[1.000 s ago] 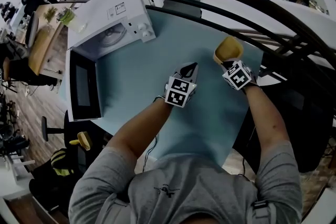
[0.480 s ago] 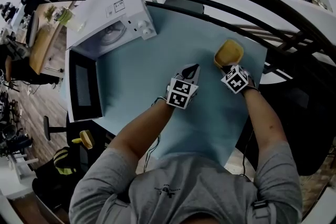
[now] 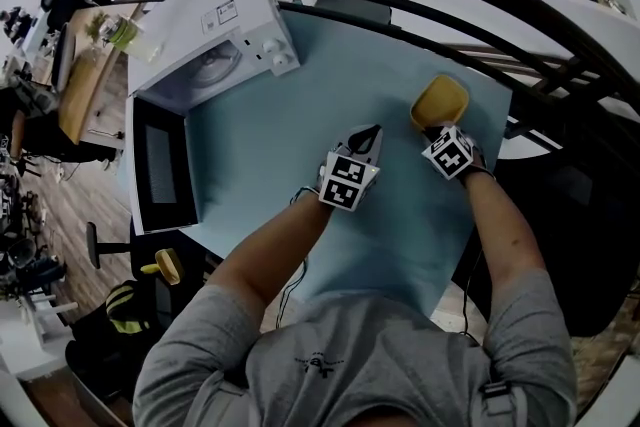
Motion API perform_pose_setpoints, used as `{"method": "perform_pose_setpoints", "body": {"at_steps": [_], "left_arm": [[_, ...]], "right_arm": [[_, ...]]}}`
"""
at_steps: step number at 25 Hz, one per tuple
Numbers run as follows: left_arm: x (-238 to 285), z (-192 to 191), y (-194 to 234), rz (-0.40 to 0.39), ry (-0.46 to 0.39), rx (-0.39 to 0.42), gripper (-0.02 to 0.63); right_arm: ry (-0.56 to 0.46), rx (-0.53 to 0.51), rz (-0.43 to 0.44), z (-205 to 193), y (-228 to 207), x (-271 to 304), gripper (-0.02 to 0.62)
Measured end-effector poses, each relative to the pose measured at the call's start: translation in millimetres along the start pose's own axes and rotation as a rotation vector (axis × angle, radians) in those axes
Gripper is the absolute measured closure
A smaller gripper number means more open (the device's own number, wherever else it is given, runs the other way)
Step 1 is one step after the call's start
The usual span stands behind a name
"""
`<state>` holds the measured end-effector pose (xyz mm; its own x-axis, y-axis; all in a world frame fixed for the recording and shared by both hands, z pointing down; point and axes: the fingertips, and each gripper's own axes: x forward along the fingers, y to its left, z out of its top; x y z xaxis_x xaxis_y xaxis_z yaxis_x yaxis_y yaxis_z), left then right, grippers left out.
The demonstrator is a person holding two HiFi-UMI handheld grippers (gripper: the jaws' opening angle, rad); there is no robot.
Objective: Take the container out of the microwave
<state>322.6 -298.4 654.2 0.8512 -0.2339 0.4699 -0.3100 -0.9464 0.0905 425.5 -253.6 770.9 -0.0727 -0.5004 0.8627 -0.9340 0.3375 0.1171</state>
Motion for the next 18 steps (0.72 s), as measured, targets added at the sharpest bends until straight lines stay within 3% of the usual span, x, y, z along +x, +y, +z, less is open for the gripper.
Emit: {"method": "perform_pose_setpoints", "body": {"at_steps": [6,18], "left_arm": [[-0.9,2.2,-2.2,0.0,0.0,0.001,0.6],[-18.7,15.6,-5.7,0.014,-0.016,0.006,0.6]], "right_arm": [[-0.029,0.016,-0.007,3.2,-4.2,-5.7,0.501],[-0.147,0.091,-0.027,24.1,-10.1,-39.2,0.494]]}}
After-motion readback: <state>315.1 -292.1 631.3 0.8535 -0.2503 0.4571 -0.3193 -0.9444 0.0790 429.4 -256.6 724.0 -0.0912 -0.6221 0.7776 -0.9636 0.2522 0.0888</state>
